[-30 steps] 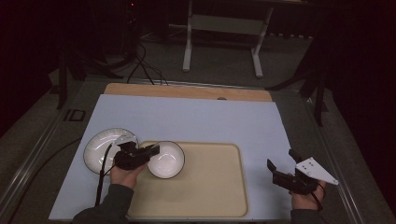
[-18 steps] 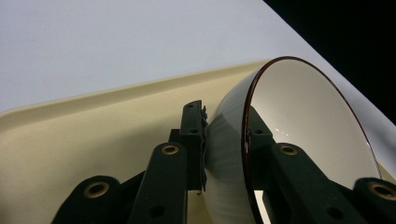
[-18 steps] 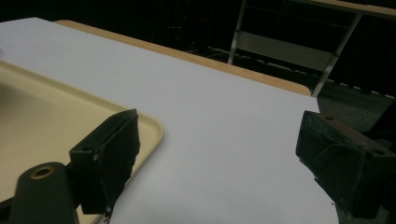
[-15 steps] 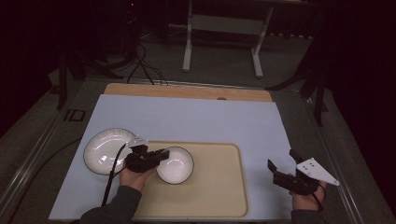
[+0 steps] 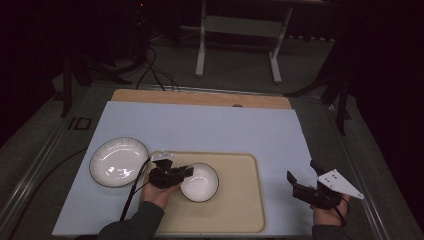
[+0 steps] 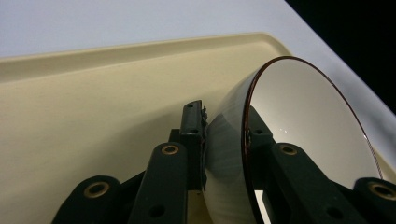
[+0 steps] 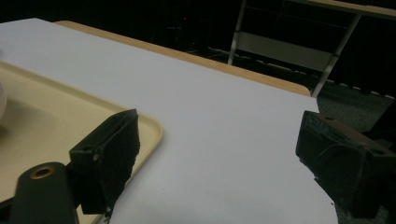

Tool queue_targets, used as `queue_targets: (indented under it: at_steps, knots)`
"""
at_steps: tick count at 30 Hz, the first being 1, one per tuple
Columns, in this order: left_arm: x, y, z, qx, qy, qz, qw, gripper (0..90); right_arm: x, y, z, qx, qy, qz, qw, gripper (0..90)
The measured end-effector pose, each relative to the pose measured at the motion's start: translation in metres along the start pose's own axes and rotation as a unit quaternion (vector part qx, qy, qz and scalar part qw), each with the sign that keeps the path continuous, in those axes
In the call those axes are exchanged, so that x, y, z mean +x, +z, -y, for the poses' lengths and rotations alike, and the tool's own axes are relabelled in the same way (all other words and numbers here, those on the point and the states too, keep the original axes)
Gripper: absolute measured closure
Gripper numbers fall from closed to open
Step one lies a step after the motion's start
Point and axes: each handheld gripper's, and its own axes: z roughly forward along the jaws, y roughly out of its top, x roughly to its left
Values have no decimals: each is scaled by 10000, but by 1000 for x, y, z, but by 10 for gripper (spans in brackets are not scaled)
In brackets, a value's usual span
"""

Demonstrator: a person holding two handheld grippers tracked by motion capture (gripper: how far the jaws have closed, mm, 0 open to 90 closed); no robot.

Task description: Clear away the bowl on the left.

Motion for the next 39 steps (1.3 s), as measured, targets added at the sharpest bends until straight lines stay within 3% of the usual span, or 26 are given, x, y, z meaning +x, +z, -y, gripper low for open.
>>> queue_targets:
  at_steps: [9, 12, 17, 22, 27, 35, 39]
  knots:
    - [-2, 5, 2, 84, 55, -373, 9993, 756, 0, 0, 0, 0, -3, -6, 10000, 132]
    - [0, 6, 2, 124, 47, -374, 9992, 741, 0, 0, 0, 0, -2, -6, 10000, 132]
    - [1, 3, 0, 36, -56, -363, 9993, 595, 0, 0, 0, -2, 1, -4, 10000, 132]
    - [6, -7, -5, -135, -215, -590, 9979, 517, 0, 0, 0, -1, 2, -6, 10000, 132]
    - [11, -19, -9, -338, -361, -540, 9973, 489, 0, 0, 0, 1, 2, -7, 10000, 132]
    - [14, -37, -16, -545, -419, -493, 9964, 494, 0, -1, 0, -3, 10, -5, 10000, 132]
    - [18, -52, -21, -683, -371, -572, 9953, 507, 0, -1, 0, -5, 13, -10, 10000, 132]
